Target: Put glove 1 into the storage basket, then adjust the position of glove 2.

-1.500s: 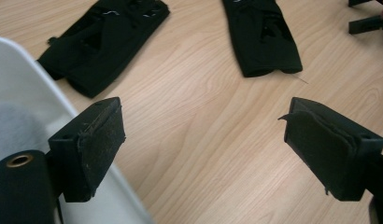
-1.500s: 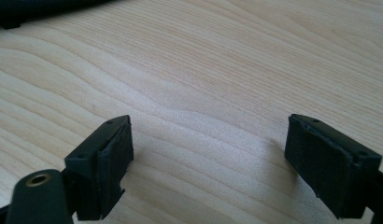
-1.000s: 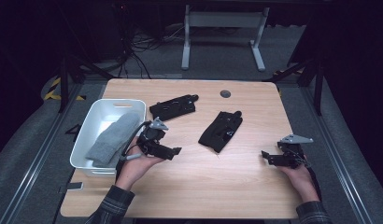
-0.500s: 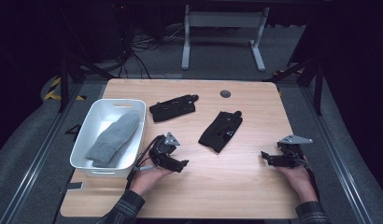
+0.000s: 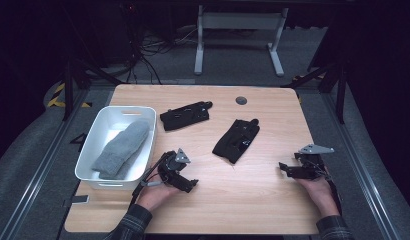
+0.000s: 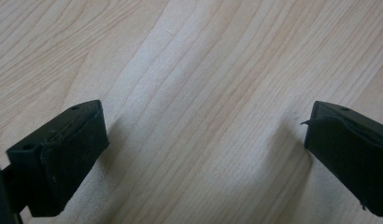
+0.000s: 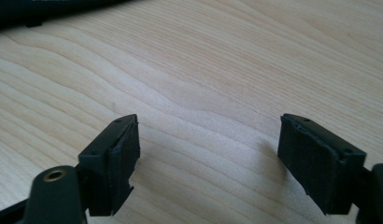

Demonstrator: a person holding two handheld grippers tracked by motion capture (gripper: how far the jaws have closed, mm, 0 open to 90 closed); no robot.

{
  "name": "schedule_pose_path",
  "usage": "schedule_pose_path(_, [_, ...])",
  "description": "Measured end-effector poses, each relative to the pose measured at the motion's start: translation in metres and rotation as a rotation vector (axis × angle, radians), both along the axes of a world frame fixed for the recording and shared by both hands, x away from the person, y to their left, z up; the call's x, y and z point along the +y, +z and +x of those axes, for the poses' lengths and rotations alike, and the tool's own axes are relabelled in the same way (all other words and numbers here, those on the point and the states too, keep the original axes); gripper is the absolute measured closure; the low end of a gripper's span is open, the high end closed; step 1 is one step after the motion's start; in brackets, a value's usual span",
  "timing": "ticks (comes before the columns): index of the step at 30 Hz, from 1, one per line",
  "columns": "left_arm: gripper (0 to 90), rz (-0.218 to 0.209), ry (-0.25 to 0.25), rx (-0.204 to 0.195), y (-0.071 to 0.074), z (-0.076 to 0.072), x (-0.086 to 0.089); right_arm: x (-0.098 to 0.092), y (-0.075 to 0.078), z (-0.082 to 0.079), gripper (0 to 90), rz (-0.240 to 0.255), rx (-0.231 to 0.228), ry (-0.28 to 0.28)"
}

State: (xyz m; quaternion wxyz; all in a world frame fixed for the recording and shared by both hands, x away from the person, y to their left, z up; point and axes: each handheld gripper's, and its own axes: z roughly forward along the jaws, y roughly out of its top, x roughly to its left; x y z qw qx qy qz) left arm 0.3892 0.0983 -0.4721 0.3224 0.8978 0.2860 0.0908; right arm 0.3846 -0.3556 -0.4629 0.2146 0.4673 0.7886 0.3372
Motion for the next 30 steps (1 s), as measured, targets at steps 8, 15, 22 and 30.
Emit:
schedule_pose_path(8, [0.0, -0.057, 0.007, -0.043, -0.006, -0.003, 0.007, 0.008, 0.013, -0.001, 41.2, 0.044, -0.003, 0.055])
schedule_pose_path(15, [0.7, -0.061, 0.018, -0.044, -0.006, -0.003, 0.008, 0.028, 0.027, 0.006, 73.9, 0.046, -0.018, 0.126])
schedule_pose_path(22, [0.9, -0.057, 0.026, -0.042, -0.006, -0.003, 0.007, 0.049, 0.037, 0.023, 90.0, 0.063, -0.03, 0.182])
schedule_pose_path(30, [0.2, -0.057, 0.028, -0.038, -0.006, -0.003, 0.007, 0.076, 0.039, 0.044, 90.0, 0.061, -0.026, 0.24])
